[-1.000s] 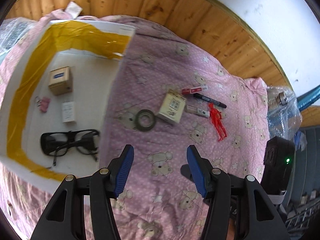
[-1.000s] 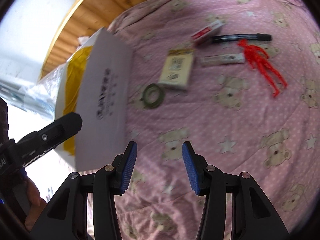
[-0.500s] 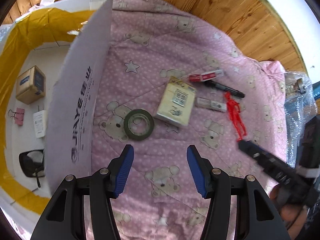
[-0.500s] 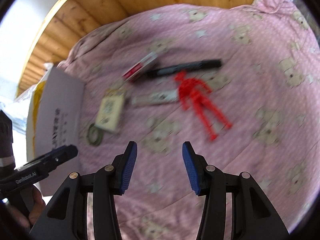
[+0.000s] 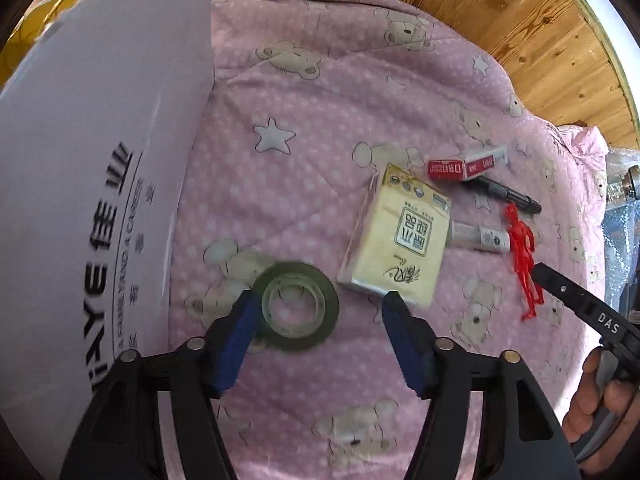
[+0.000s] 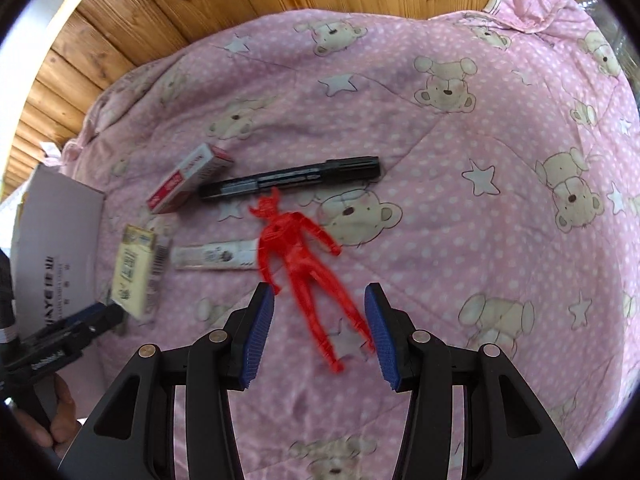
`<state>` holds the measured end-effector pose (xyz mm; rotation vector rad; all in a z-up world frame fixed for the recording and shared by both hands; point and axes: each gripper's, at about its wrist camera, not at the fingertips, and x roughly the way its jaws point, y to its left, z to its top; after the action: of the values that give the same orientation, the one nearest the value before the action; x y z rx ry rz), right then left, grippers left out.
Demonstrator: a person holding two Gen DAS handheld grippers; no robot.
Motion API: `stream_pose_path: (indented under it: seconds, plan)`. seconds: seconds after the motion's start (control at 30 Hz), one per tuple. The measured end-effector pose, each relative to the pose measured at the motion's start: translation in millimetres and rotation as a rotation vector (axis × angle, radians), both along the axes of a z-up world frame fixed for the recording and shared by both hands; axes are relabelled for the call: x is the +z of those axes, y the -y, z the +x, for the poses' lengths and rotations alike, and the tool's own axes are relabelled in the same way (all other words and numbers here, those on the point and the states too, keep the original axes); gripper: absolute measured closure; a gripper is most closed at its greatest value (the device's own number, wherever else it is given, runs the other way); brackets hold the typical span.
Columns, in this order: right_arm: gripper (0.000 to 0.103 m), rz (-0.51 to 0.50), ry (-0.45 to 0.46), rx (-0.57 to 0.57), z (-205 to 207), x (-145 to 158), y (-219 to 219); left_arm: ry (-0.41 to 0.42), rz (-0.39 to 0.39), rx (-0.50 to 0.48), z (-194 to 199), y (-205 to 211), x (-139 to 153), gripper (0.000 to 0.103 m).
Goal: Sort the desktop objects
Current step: 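Grasp the green tape roll with the left tool while the right tool grasps the red figure, then lift and carry the tape roll and red figure over the white box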
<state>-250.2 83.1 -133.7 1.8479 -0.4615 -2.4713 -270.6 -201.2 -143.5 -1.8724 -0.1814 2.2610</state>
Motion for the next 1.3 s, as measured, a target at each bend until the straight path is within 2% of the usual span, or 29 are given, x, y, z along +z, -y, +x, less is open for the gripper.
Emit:
stream_pose_path:
  seconds: [0.13,0.23,0.4,0.47,0.53,0.6,0.63,0.67,0.7,0.8,1.0,1.3]
  plan:
    - [0.052,0.011,0.012,0.007,-5,-13,-2,-0.016,-0.005,-0.002,0,0,0,0.036]
    - [0.048,0.021,-0.003,0.022,-6,-13,1,-0.006,0.014,0.006,3,5,1,0.036]
    - [0.047,0.058,-0.024,0.048,-6,-13,8,-0.009,0.047,0.050,8,13,8,0.036]
    - [0.047,0.080,-0.035,0.063,-5,-14,11,-0.014,0.044,0.052,10,14,8,0.036]
    - [0.047,0.102,-0.044,0.075,-5,-14,13,-0.002,0.007,0.022,10,10,1,0.036]
    - [0.053,0.146,-0.048,0.094,-4,-14,18,0.005,-0.033,0.006,12,7,-9,0.038]
    - [0.061,0.165,-0.050,0.097,-3,-14,20,-0.012,-0.048,0.000,14,5,-9,0.038]
    - [0.065,0.171,-0.052,0.092,-3,-14,19,-0.017,-0.059,0.001,14,4,-9,0.044]
    - [0.071,0.165,-0.052,0.081,-3,-14,16,-0.024,-0.062,0.012,14,5,-8,0.054]
    - [0.074,0.111,-0.046,0.046,-1,-13,4,-0.023,-0.013,0.043,11,16,-5,0.054]
    - [0.074,0.078,-0.058,0.016,5,-7,0,-0.040,-0.012,0.018,19,12,4,0.054]
    - [0.074,-0.003,-0.059,-0.008,19,9,16,-0.064,0.020,-0.013,35,2,33,0.054]
